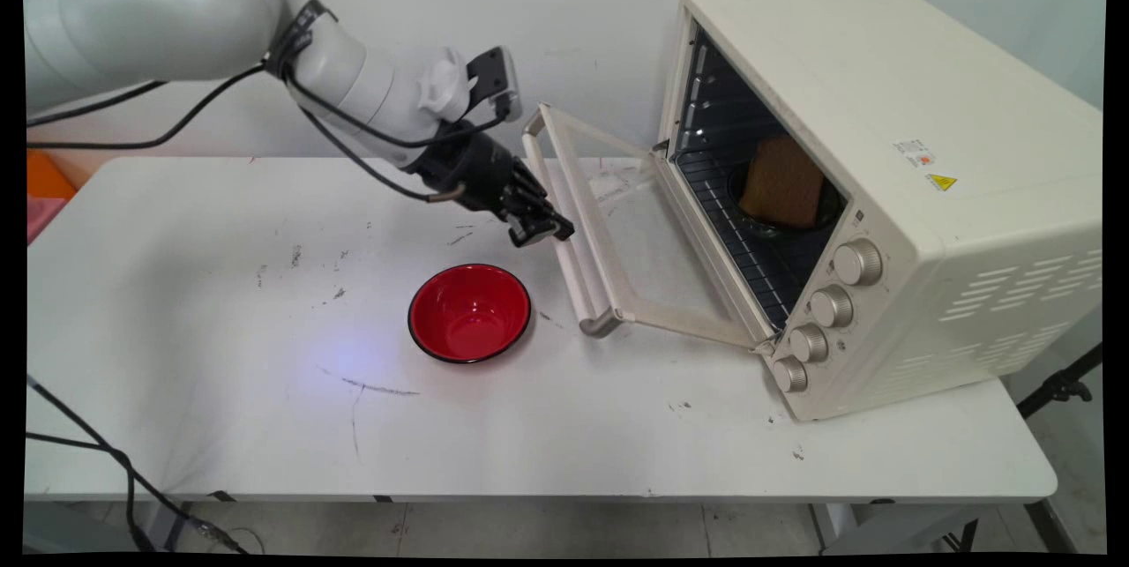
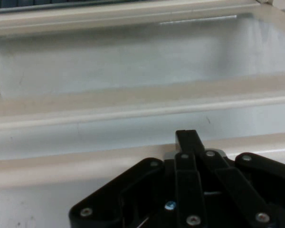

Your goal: Open the oven

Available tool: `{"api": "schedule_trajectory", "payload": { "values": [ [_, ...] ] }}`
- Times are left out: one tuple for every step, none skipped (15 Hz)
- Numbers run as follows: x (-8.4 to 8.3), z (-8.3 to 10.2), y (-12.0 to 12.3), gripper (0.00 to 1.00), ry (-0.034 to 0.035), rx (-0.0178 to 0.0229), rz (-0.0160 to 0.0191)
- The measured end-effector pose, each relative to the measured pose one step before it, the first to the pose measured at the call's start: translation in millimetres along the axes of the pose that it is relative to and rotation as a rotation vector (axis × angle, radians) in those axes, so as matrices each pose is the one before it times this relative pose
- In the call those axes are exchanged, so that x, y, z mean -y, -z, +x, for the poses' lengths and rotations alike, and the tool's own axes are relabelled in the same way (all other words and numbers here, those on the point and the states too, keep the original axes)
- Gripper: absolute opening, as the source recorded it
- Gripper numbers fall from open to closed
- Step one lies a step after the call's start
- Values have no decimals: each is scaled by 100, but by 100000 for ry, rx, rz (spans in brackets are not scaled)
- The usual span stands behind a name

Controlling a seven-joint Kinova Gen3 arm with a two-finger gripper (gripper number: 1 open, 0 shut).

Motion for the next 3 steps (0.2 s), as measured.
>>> {"api": "schedule_trajectory", "payload": {
  "values": [
    [-3,-475,79,0,-130,-249,-155],
    [-17,-546,238,0,-155,-413,-95],
    [-8,-390,312,0,-39,-229,-32]
  ]
}}
